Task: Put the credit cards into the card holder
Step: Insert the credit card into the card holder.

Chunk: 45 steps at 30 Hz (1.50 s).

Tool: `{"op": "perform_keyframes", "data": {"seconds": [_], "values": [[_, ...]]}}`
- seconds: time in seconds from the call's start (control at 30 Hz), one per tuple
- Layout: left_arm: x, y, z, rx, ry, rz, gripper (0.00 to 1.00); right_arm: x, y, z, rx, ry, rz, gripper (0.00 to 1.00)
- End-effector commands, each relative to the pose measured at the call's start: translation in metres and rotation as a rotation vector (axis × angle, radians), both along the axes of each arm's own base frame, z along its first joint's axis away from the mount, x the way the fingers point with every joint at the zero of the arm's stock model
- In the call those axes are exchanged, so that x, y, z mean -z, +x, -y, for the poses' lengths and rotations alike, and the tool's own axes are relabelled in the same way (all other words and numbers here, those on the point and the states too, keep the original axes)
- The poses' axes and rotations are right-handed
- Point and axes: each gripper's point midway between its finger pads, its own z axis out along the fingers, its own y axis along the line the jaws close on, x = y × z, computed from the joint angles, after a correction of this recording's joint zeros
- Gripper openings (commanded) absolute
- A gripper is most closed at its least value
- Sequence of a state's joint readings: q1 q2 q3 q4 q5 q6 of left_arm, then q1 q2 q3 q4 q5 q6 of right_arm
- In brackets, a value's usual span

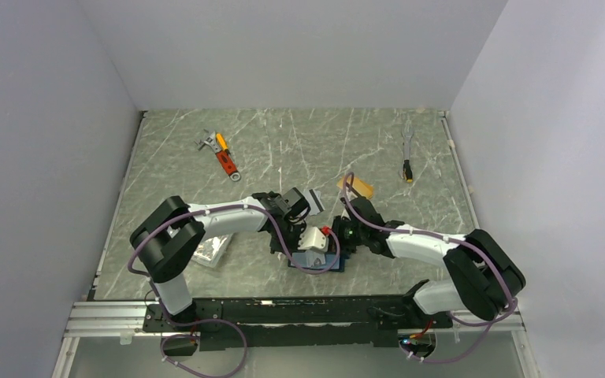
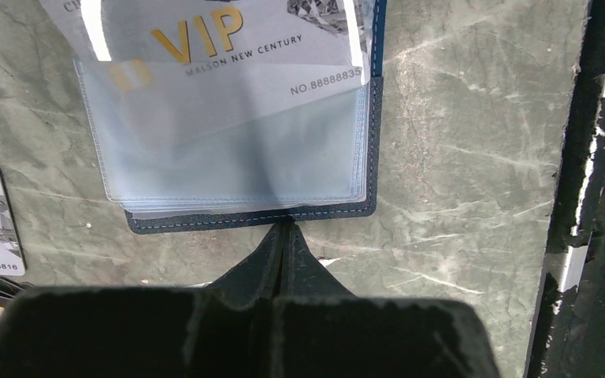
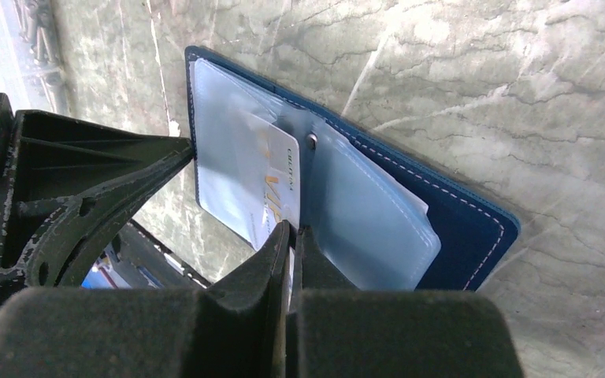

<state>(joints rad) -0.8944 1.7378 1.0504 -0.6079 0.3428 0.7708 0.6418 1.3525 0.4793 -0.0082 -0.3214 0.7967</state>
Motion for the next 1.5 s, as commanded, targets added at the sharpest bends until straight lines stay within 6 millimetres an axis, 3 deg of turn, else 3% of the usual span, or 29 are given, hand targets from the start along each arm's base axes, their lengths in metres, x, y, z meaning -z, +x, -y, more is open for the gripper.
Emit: {"op": "perform_keyframes", "data": {"seconds": [0.0,0.47,1.13,1.3,1.47], "values": [[0.016,-0.007,-0.003,0.046,0.048,-0.017,0.0,0.009,0.006,0.015,0.069,-0.053,0.031,0.0],[0.013,-0.015,0.003,0.063,0.045,-0.043,0.0,0.013,0.014,0.024,0.13,-0.054,0.055,0.0],[0.01,-0.021,0.003,0.088,0.041,-0.053,0.0,0.01,0.002,-0.007,0.01,-0.01,0.036,0.0],[0.008,-0.019,0.003,0.086,0.037,-0.045,0.0,0.001,-0.002,0.001,0.004,-0.038,0.035,0.27],[0.01,-0.017,0.001,0.083,0.045,-0.037,0.0,-0.005,-0.006,0.013,-0.002,-0.095,0.023,0.39]]}}
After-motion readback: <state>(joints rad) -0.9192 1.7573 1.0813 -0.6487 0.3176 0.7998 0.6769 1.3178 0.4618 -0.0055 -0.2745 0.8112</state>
